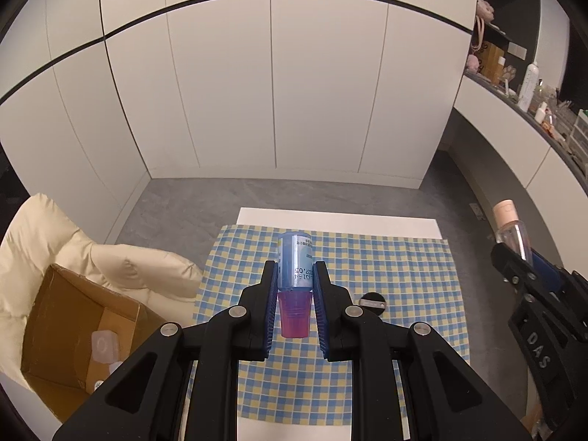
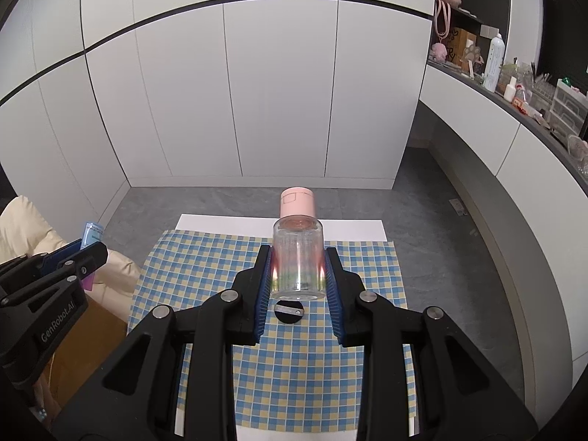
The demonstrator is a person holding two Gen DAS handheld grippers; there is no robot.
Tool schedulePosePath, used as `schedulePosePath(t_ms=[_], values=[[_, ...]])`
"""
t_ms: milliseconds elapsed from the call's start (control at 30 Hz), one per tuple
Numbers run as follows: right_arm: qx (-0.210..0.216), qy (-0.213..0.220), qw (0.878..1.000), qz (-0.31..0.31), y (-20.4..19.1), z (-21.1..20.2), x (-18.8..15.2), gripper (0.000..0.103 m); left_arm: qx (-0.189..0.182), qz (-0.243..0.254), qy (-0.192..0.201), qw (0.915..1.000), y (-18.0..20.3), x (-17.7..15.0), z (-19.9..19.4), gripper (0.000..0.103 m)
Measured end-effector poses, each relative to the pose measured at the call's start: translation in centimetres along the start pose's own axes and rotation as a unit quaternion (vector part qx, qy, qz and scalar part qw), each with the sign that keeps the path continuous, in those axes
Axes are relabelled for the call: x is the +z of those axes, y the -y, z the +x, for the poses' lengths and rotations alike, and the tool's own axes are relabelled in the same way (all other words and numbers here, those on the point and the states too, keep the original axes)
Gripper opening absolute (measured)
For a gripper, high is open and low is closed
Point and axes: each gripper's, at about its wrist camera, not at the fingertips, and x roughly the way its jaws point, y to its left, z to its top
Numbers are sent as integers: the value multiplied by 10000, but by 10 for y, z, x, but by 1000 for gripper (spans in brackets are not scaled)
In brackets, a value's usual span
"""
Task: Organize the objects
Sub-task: 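Lift the tube with the left tool while the right tool lifts the bottle toward the box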
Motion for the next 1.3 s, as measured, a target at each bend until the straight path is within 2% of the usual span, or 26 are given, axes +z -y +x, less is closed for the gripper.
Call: schedulePosePath(t_ms=[300,533,767,967,1133,1300], values=[[9,-37,9999,-98,-6,-19,-8,29,-69,117,-36,9999,5,-12,-17,18],[6,-80,9999,-150,-8,-31,-32,29,-130,290,18,9995,10,-29,-35,18],[12,-103,9998,-192,-10,-49,-54,29,70,430,250,9987,13,-51,-62,18],[78,-134,9996,-247,-11,-74,-77,29,-6,523,328,9981,15,-76,-89,18],[65,-84,9995,-314,-12,-96,-94,29,-186,486,224,9984,15,-99,-100,19],[41,-113,9993,-355,-14,-111,-115,29,-201,450,104,9987,10,-126,-105,18]])
